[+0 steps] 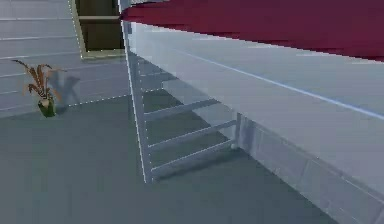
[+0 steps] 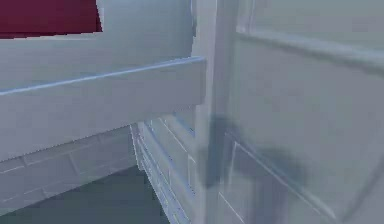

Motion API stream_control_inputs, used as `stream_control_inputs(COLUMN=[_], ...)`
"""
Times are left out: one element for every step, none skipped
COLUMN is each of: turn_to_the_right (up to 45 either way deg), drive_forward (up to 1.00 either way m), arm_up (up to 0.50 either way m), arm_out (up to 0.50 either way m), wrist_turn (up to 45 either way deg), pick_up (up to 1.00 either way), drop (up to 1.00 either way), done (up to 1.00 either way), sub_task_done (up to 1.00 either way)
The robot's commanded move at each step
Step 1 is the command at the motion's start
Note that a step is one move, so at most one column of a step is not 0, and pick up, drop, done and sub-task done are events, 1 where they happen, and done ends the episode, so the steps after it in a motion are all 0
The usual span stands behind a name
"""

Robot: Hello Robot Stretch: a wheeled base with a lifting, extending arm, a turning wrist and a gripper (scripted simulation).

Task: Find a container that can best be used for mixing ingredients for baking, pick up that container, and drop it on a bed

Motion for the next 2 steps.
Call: stream_control_inputs(turn_to_the_right=[-45.0, -27.0], drive_forward=[0.00, 0.00], arm_up=[0.00, 0.00], arm_out=[0.00, 0.00], wrist_turn=[0.0, 0.0], pick_up=[0.00, 0.00], drop=[0.00, 0.00], done=[0.00, 0.00], sub_task_done=[0.00, 0.00])
